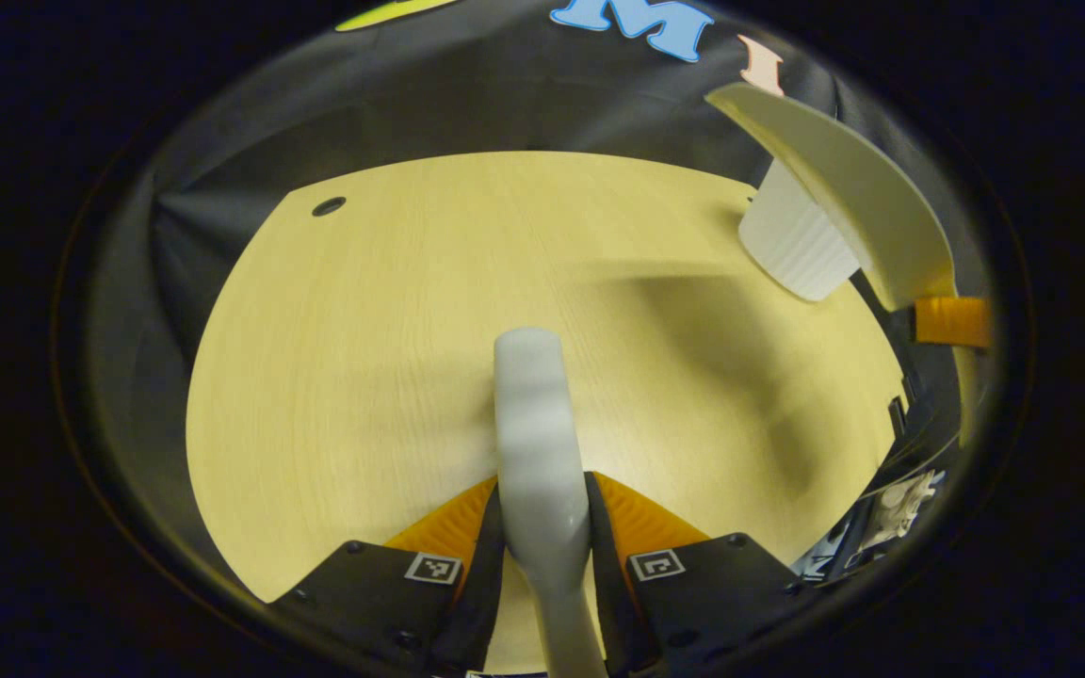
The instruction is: Pick up the small broom and dustpan from the desktop, sweep the trash into the dustpan with the broom, and then empty the trash into the garbage bin.
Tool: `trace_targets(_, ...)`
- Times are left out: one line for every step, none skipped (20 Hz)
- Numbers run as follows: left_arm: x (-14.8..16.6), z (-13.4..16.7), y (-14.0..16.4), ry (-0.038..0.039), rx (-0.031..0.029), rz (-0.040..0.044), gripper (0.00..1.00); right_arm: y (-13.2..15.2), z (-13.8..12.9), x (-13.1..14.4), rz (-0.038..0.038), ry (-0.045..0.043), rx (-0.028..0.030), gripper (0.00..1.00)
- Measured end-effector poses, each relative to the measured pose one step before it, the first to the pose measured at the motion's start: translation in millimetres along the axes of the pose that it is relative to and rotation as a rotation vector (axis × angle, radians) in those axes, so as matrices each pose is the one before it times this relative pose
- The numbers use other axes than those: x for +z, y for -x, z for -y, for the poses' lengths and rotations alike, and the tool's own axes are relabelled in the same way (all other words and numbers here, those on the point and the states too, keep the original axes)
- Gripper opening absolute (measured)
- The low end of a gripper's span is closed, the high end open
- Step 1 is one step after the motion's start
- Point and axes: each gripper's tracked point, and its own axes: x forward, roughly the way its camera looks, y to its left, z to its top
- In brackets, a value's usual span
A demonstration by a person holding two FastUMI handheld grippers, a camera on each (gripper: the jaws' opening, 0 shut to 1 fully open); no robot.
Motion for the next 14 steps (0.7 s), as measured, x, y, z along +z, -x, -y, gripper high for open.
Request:
trace_targets(-0.86, -0.46, 0.42, 0.00571, 0.00384, -0.00404, 0.51, -7.16, 8.66, -10.77, -0.0166, 0.02648, -0.03592, 0.3)
trace_targets(-0.26, -0.8, 0.78, 0.00857, 0.00531, -0.00225, 0.51, -6.78, 5.26, -9.98, -0.01468, 0.01613, -0.02615, 0.3)
trace_targets(-0.04, -0.81, 1.02, 0.00785, 0.00361, -0.00183, 0.53, -7.0, 4.26, -9.09, -0.01417, 0.01266, -0.01788, 0.3)
trace_targets(0.05, -1.15, 1.22, 0.00676, 0.00367, -0.00241, 0.48, -5.27, 1.34, -6.23, -0.00574, 0.00607, -0.01194, 0.3)
trace_targets(0.17, -1.67, 1.57, 0.00473, 0.00405, -0.00475, 0.48, -3.76, 1.51, -5.12, -0.00657, 0.00431, -0.00684, 0.3)
trace_targets(14.64, 6.54, 4.11, 0.00439, 0.00397, -0.00343, 0.51, -5.24, 2.32, -5.99, -0.00502, 0.00544, -0.0052, 0.3)
trace_targets(4.58, -1.27, -0.21, 0.00358, 0.00597, -0.00504, 0.48, -3.58, 2.94, -5.51, -0.00379, 0.00819, -0.00669, 0.3)
trace_targets(5.98, 0.33, 4.04, 0.0033, 0.00867, -0.00261, 0.51, -5.51, 2.3, -7.15, -0.00702, 0.0093, -0.00891, 0.3)
trace_targets(4.04, 0.27, 5.3, 0.00281, 0.00766, 0.00228, 0.48, -3.79, 2.15, -4.82, -0.00824, 0.00769, -0.01102, 0.3)
trace_targets(6.59, 0.19, 5.34, 0.00207, 0.00796, 0.00054, 0.5, -2.94, -0.13, -3.84, -0.00228, 0.00531, -0.00813, 0.3)
trace_targets(3.7, 5.42, 8.22, 0.00282, 0.00637, -0.00023, 0.51, -2.12, 0.43, -2.77, -0.00262, -0.0002, -0.00414, 0.3)
trace_targets(3.18, 2.17, 5.8, 0.00416, 0.00445, -0.0026, 0.51, -2.37, 1.07, -2.86, -0.00557, -0.00425, -0.00403, 0.3)
trace_targets(2.15, 0.26, 2.23, 0.00667, 0.0058, -0.0009, 0.53, -1.67, 1.04, -1.83, -0.00855, -0.00728, -0.00582, 0.3)
trace_targets(4.35, 0.32, 5.68, 0.00659, 0.0069, -0.00166, 0.51, -2.58, 0.78, -0.74, -0.00997, -0.00441, -0.00333, 0.3)
